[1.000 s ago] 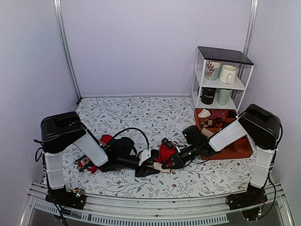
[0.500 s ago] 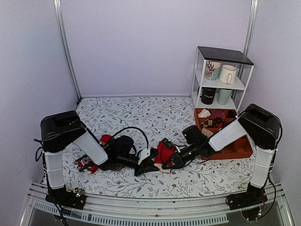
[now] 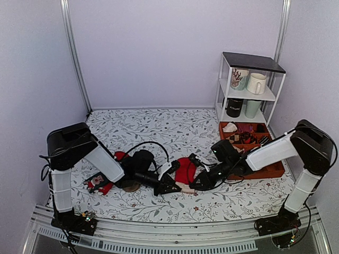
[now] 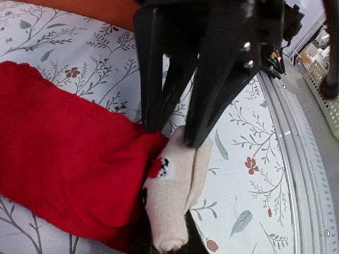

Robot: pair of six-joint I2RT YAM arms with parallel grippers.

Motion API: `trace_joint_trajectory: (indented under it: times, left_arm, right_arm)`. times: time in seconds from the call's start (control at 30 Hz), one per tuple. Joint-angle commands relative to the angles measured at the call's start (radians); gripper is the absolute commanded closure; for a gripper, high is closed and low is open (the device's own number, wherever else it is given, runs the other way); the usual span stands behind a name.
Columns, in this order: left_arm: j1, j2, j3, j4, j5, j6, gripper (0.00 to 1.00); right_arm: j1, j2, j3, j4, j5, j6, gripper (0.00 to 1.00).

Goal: Roll the socks
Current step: Roll a pair of socks at the center of the board.

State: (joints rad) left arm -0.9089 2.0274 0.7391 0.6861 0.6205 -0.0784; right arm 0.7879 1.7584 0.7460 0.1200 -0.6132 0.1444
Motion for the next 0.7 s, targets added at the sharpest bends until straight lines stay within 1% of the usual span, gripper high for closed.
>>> trace_joint_trajectory:
  times: [0.0, 0.07, 0.13, 0.17, 0.33, 0.47, 0.67]
  left_arm:
    - [0.019, 0.104, -0.087, -0.192, -0.022, -0.132, 1.0]
    - [0.027, 0.136, -0.113, -0.156, -0.004, -0.164, 1.0]
    - [0.032, 0.165, -0.138, -0.11, 0.012, -0.194, 1.0]
    - [0.033, 0.176, -0.148, -0.09, 0.015, -0.204, 1.0]
    - [0.039, 0.196, -0.169, -0.053, 0.029, -0.215, 1.0]
    - [0.042, 0.188, -0.157, -0.09, 0.033, -0.199, 1.0]
    - [0.043, 0.201, -0.142, -0.121, 0.044, -0.184, 1.0]
  right_arm:
    - [0.022, -0.222, -0.145, 0.106, 0.2, -0.121, 0.66]
    - [0.077, -0.313, -0.231, 0.23, 0.254, -0.208, 0.6]
    - [0.138, -0.33, -0.29, 0.324, 0.319, -0.308, 0.55]
    - [0.168, -0.321, -0.297, 0.344, 0.359, -0.344, 0.54]
    - [0.276, -0.224, -0.254, 0.342, 0.529, -0.492, 0.51]
    - [0.293, -0.195, -0.228, 0.354, 0.635, -0.56, 0.51]
    - [0.294, -0.174, -0.205, 0.352, 0.623, -0.602, 0.51]
